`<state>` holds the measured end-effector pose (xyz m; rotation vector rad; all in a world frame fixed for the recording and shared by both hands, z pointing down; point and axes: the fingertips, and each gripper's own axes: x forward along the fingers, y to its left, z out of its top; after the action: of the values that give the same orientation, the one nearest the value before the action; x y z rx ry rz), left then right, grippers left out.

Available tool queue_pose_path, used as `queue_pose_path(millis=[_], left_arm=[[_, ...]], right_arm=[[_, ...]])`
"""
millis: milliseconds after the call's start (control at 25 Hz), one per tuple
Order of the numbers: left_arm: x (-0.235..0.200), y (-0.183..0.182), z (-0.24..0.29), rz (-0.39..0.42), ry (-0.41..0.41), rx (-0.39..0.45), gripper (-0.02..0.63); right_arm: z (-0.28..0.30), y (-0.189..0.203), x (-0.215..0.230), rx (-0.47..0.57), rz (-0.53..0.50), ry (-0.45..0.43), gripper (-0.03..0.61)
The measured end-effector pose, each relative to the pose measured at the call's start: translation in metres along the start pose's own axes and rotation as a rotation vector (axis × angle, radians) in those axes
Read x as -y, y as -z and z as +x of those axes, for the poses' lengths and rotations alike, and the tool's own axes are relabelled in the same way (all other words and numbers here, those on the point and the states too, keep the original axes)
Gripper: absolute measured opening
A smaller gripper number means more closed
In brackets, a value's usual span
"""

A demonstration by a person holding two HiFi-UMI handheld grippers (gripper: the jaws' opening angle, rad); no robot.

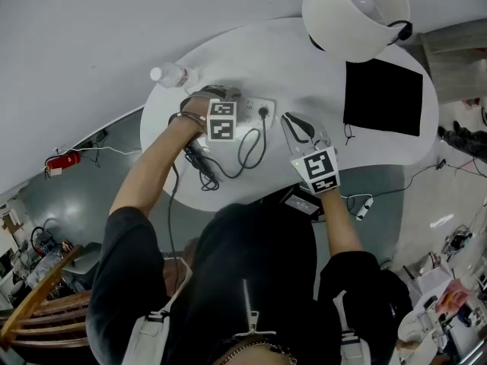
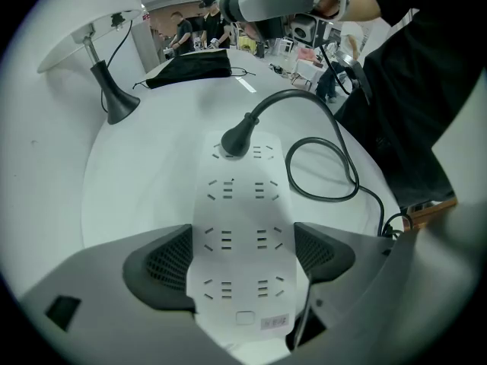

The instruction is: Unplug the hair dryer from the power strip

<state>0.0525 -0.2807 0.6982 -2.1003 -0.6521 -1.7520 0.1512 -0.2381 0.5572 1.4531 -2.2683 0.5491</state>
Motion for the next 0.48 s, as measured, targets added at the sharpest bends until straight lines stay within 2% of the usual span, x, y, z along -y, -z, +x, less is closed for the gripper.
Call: queue_pose_path(millis=[120,200,480], left_arm=[[0.0,0.0,0.0,0.001,0.002,0.0,0.419],[0.0,-0.001,-0.001,0.0,0.002,0.002,0.419],[0.0,-0.001,-0.001,-0.002,0.003,0.0,0.419]], right_arm=[[0.003,0.005,-0.003,-0.02,-0.067,-0.037,0.02],[0.005,0.009,-0.006,-0.036,-0.103,-0.06,0.049],[0.017,0.033,-0.014,-0.109,-0.267,-0.122,0.091]])
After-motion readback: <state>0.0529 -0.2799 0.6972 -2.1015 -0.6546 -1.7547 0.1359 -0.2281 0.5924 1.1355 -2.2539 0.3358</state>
